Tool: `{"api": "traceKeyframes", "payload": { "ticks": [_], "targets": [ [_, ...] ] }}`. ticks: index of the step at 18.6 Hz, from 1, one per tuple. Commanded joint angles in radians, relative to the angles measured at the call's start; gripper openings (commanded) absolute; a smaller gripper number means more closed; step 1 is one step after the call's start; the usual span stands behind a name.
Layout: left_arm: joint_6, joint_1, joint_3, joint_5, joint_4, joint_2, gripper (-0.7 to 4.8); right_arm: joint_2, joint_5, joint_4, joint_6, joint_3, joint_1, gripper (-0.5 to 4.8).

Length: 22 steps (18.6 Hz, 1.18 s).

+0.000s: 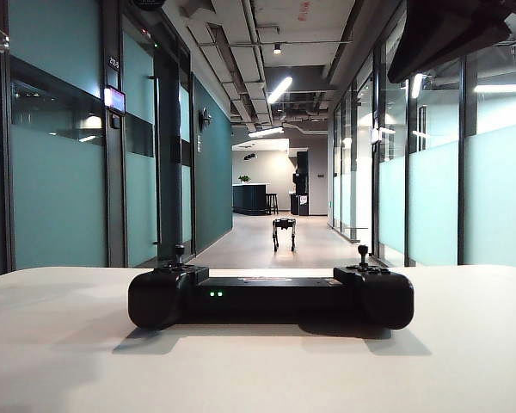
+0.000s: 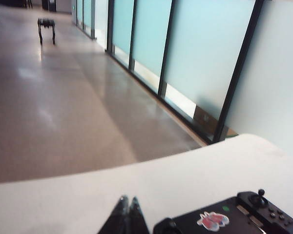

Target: Push the left joystick on the remote control sitting on the white table forward to make the robot dog walk in a straight line until it approaches the door.

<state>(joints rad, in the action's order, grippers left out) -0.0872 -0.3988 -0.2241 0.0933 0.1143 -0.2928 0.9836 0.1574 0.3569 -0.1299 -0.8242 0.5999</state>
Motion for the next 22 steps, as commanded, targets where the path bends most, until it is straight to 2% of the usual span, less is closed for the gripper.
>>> {"api": "traceKeyframes", "payload": {
  "ticks": [1,6,8,13,18,22],
  "targets": [
    [0.008,0.071,0.018,0.0,0.013,0.059,-0.06,-0.004,0.002,-0.017,0.003,-0.003,0.001,0.0],
    [0.008,0.293,0.12,0.049,0.013,0.228,-0.06,-0.004,0.002,-0.018,0.003,-0.003,0.001,-0.01],
    [0.007,0.338,0.148,0.053,-0.024,0.293,-0.06,-0.004,0.002,-0.017,0.003,-0.003,0.001,-0.01],
    [0.009,0.332,0.202,0.034,-0.039,0.289,-0.06,-0.004,0.002,-0.018,0.003,-0.003,0.001,-0.01],
    [0.035,0.392,0.217,0.029,-0.048,0.289,-0.06,-0.004,0.002,-0.018,0.003,-0.003,0.001,0.0],
    [0.035,0.373,0.217,-0.028,-0.048,0.289,-0.06,-0.004,0.002,-0.017,0.003,-0.002,0.001,-0.01]
  ]
}}
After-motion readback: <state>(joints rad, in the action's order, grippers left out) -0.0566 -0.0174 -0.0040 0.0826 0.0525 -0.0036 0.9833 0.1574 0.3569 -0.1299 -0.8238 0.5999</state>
